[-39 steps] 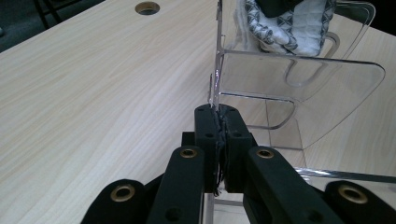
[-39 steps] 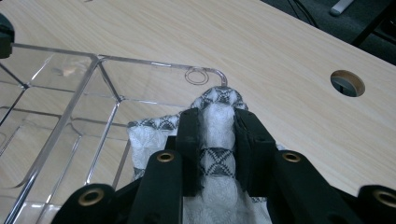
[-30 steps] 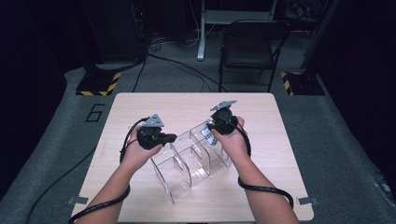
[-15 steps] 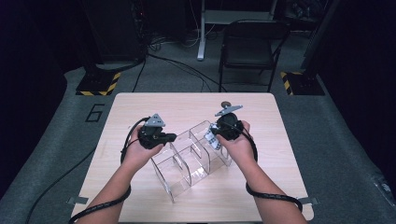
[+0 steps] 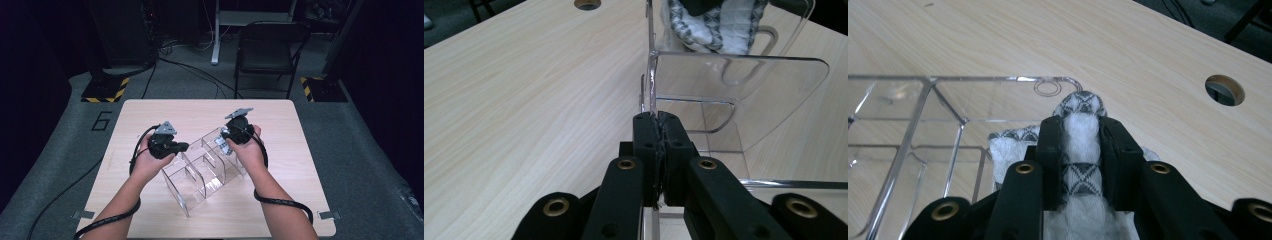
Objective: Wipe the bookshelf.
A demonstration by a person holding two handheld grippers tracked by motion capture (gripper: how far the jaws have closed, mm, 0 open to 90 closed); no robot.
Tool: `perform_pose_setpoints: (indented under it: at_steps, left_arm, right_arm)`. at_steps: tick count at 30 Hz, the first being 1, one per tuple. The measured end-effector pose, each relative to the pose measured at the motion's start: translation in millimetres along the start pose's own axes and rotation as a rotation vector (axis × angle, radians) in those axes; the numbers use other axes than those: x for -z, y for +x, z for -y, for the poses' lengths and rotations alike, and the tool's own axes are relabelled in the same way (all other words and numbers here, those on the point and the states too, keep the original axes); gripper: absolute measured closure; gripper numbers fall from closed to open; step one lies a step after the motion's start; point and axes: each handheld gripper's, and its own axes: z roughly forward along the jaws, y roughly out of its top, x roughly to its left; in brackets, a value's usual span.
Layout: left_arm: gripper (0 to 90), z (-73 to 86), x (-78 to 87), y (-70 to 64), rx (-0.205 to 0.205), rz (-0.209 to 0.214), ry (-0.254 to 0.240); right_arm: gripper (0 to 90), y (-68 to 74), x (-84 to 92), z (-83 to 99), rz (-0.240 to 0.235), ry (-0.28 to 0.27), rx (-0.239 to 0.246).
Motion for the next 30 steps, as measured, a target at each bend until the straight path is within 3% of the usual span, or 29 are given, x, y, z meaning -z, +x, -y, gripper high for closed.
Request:
perform_pose_setpoints:
  at_steps: [3,5,9,12,15,22,26,28,30]
  left_arm:
    - [87.7,0.7,0.1,-1.1,0.002,0.001,0.001]
    - [87.6,1.1,-0.4,-1.3,0.01,-0.004,-0.006]
    - [87.7,-0.5,-0.4,-2.1,-0.021,-0.007,0.009]
    - [87.9,-0.5,-0.8,-0.6,-0.023,0.011,0.007]
    - [87.6,1.3,-1.5,2.8,-0.011,0.032,-0.012]
    - [87.5,2.2,-3.6,4.8,-0.015,0.048,-0.021]
    - [87.6,2.4,-4.1,3.7,0.001,0.034,-0.026]
    - [88.1,1.5,-4.3,-0.3,-0.001,0.003,-0.018]
    - [87.9,0.9,-4.0,-1.0,-0.004,0.008,-0.007]
  right_arm:
    - [72.1,1.5,6.6,5.5,0.005,0.005,0.026]
    - [72.0,1.2,19.3,18.6,-0.003,-0.002,0.051]
    - [72.1,0.0,25.5,24.1,-0.022,-0.001,-0.001]
    - [72.2,-2.4,19.5,16.3,-0.027,0.021,0.007]
    - [72.2,-4.7,8.7,8.1,-0.03,0.007,-0.023]
    - [72.1,-6.6,-9.5,-10.0,-0.039,0.027,-0.036]
    - [72.1,-4.5,-13.2,-13.3,-0.018,0.019,-0.032]
    - [72.0,-3.7,-10.2,-11.7,-0.022,0.033,-0.017]
    - [72.0,-2.9,-8.9,-9.5,-0.015,0.021,-0.011]
